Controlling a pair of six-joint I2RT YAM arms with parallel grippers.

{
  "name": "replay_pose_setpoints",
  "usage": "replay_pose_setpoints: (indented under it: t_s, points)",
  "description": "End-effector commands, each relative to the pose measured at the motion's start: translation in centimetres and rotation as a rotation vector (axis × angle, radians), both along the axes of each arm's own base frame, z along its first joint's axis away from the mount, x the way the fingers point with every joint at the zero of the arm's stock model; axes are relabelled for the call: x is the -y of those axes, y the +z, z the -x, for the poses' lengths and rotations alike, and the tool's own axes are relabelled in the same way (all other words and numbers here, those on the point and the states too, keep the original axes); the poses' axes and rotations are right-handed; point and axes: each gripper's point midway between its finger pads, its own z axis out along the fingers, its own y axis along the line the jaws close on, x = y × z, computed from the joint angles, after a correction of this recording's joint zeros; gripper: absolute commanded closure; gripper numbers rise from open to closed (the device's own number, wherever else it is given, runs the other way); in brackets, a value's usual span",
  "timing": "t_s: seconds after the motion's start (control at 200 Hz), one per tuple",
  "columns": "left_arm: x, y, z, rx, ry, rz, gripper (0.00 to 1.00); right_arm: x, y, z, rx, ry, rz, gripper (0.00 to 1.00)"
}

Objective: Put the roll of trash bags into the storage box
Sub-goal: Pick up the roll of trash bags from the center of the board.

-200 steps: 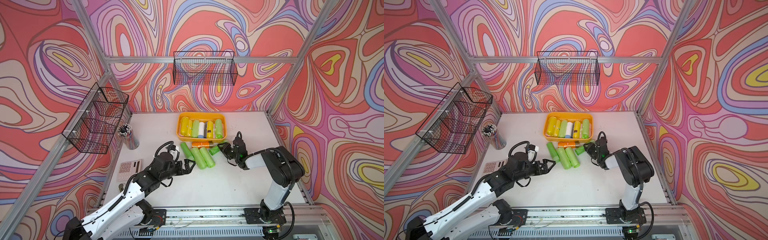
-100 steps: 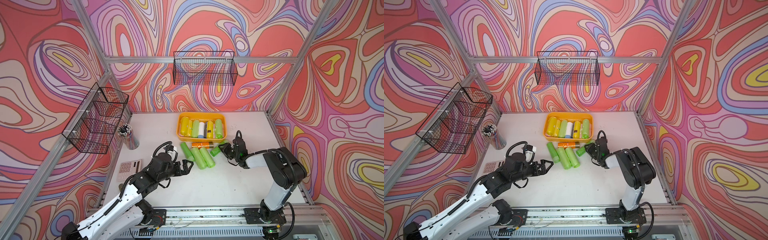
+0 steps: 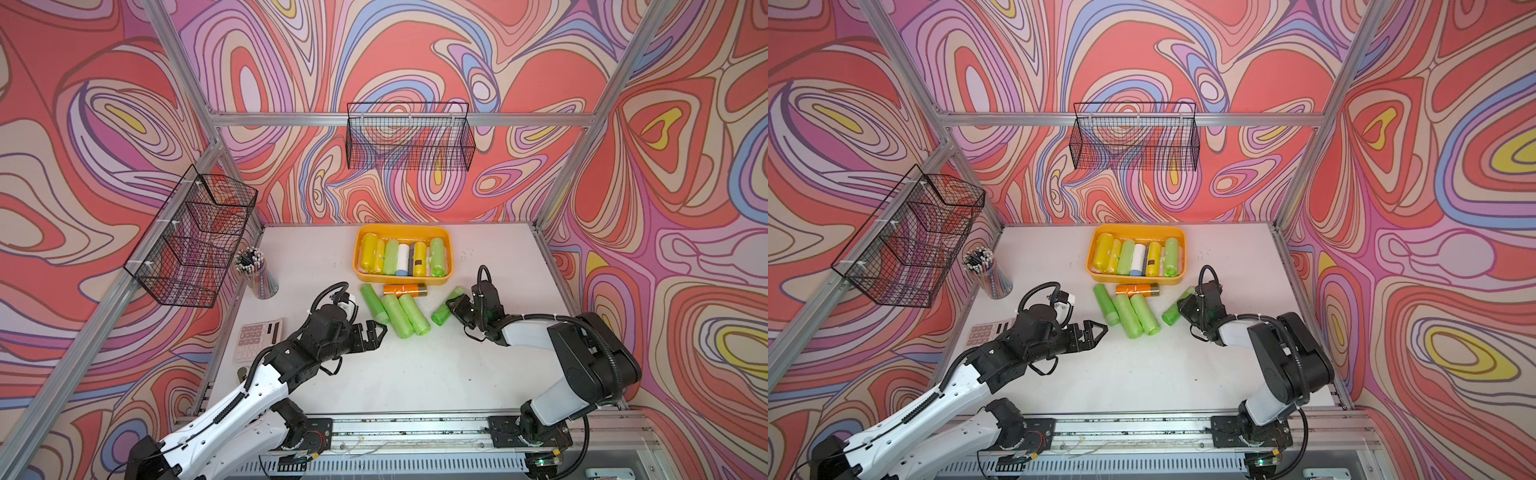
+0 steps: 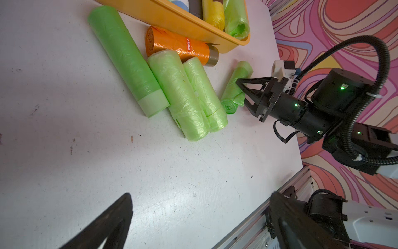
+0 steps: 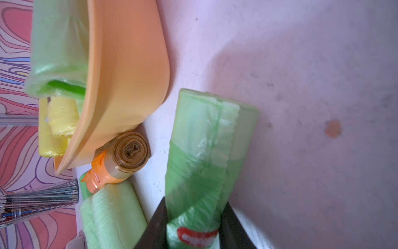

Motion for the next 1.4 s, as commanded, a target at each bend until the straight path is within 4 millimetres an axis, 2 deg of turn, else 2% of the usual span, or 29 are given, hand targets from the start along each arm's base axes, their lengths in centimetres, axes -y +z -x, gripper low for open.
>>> replay_pose_setpoints:
  t_s: [0.0, 0.381, 0.501, 0.716, 1.147, 1.397]
  points:
    - [0.6, 1.3, -0.2, 0.032, -0.019, 0.028, 0.0, 2.3, -2.3, 2.3, -0.097, -0.027, 0.126, 0.67]
    - [1.8, 0.8, -0.6, 0.014, -0.055, 0.033, 0.0, 2.4, -1.7, 2.8, -0.09, -0.028, 0.12, 0.67]
    - [2.5, 1.2, -1.2, 0.028, -0.061, 0.063, 0.0, 2.3, -1.7, 2.7, -0.096, -0.018, 0.132, 0.68]
    - [3.1, 1.0, -1.5, 0.016, -0.075, 0.064, 0.0, 2.4, -2.3, 2.2, -0.104, -0.024, 0.147, 0.66]
    - [3.3, 0.7, -1.9, 0.007, -0.074, 0.048, 0.0, 2.8, -3.6, 1.1, -0.138, -0.031, 0.209, 0.6]
    - [3.1, 0.8, -1.9, 0.01, -0.07, 0.039, 0.0, 2.9, -4.3, 0.7, -0.16, -0.033, 0.232, 0.61]
